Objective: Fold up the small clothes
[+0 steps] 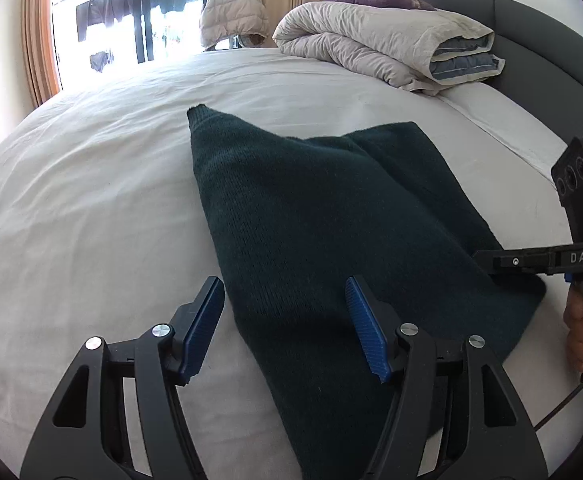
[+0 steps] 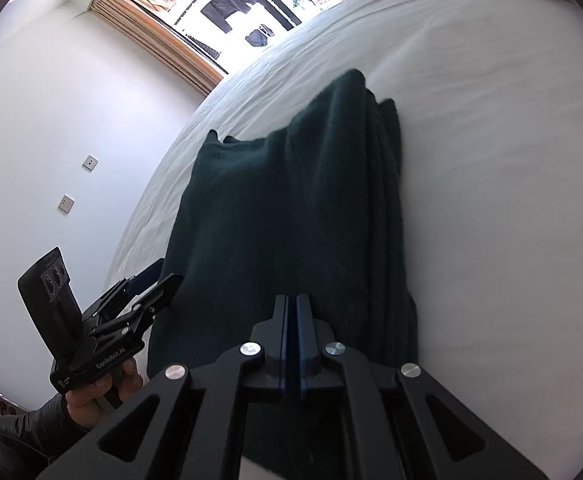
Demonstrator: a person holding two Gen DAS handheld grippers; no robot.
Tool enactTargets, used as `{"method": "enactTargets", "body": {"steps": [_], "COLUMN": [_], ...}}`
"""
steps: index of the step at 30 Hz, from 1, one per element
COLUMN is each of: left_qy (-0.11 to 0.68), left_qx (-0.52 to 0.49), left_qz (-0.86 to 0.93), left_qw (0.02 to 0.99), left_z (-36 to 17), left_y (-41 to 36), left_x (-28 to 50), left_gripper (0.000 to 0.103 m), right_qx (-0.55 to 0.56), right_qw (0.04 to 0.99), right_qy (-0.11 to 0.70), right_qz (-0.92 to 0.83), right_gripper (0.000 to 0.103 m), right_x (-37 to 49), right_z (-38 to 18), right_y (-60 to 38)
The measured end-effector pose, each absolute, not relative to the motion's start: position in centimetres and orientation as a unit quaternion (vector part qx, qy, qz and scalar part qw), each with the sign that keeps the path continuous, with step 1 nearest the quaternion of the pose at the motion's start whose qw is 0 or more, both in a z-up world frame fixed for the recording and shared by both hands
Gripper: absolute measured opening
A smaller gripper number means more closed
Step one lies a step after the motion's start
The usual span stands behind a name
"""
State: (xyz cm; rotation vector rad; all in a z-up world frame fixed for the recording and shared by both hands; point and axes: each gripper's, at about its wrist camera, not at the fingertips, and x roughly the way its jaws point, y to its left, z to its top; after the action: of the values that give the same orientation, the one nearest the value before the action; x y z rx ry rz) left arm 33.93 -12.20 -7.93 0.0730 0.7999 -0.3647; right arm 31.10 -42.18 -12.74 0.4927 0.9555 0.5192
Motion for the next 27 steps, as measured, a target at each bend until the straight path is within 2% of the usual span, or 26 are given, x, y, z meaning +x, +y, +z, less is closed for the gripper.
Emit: {"method": "enactTargets", "body": {"steps": [4, 5, 6, 7, 8, 10, 14, 21, 23, 24, 26, 27], "left_qy": [0.405, 0.399, 0.386, 0.372, 0.362, 0.374, 0.429, 0.482, 0.490, 0.492, 0.499, 0.503], "left_qx": [0.033, 0.024, 0.015, 0.006, -0.008, -0.047, -0.116, -0.158, -0.157, -0.152, -0.153, -0.154], "left_qz": [-0.200, -0.197, -0.188, -0.174, -0.161, -0.160, -0.168, -0.197, -0.198, -0.200, -0.222, -0.221], "left_qw": [0.891, 0.895, 0.903, 0.912, 0.918, 0.912, 0.880, 0.839, 0.834, 0.833, 0.824, 0.821], "left_z": [-8.5, -7.9, -7.2, -6.5, -5.9, -5.5, -6.8, -9.1, -9.2, -9.2, -9.4, -9.5], "left_y": [-11.4, -10.7, -9.9, -9.1, -8.3, -7.0, -5.8, -6.8, -7.4, -7.9, -9.0, -9.4], "left_x": [31.4, 31.0, 30.7, 30.6, 30.9, 32.6, 36.6, 40.9, 41.5, 41.7, 42.0, 42.0], "left_gripper": [0.065, 0.067, 0.069, 0.076, 0.084, 0.092, 0.092, 0.094, 0.093, 0.091, 0.063, 0.062], "right_qx": [0.244, 0.239, 0.235, 0.238, 0.239, 0.243, 0.265, 0.261, 0.244, 0.231, 0.218, 0.216], "right_qw": [0.843, 0.853, 0.861, 0.868, 0.874, 0.874, 0.859, 0.813, 0.815, 0.818, 0.820, 0.820], "right_qy": [0.418, 0.409, 0.400, 0.387, 0.375, 0.374, 0.390, 0.479, 0.486, 0.490, 0.493, 0.496], "right_qz": [0.235, 0.222, 0.208, 0.199, 0.197, 0.194, 0.201, 0.203, 0.199, 0.195, 0.191, 0.186], "right_gripper": [0.009, 0.030, 0.046, 0.070, 0.074, 0.074, 0.074, 0.073, 0.068, 0.067, 0.061, 0.059], "right_x": [27.0, 26.2, 25.7, 25.4, 25.5, 26.6, 30.3, 37.0, 37.6, 37.9, 38.1, 38.1], "right_z": [-11.8, -10.9, -10.3, -9.6, -9.0, -8.2, -8.2, -12.4, -12.6, -12.6, -12.8, -13.0], "right_y": [-44.3, -44.9, -45.6, -46.3, -46.8, -47.3, -46.9, -43.5, -42.4, -41.9, -41.4, -41.5]}}
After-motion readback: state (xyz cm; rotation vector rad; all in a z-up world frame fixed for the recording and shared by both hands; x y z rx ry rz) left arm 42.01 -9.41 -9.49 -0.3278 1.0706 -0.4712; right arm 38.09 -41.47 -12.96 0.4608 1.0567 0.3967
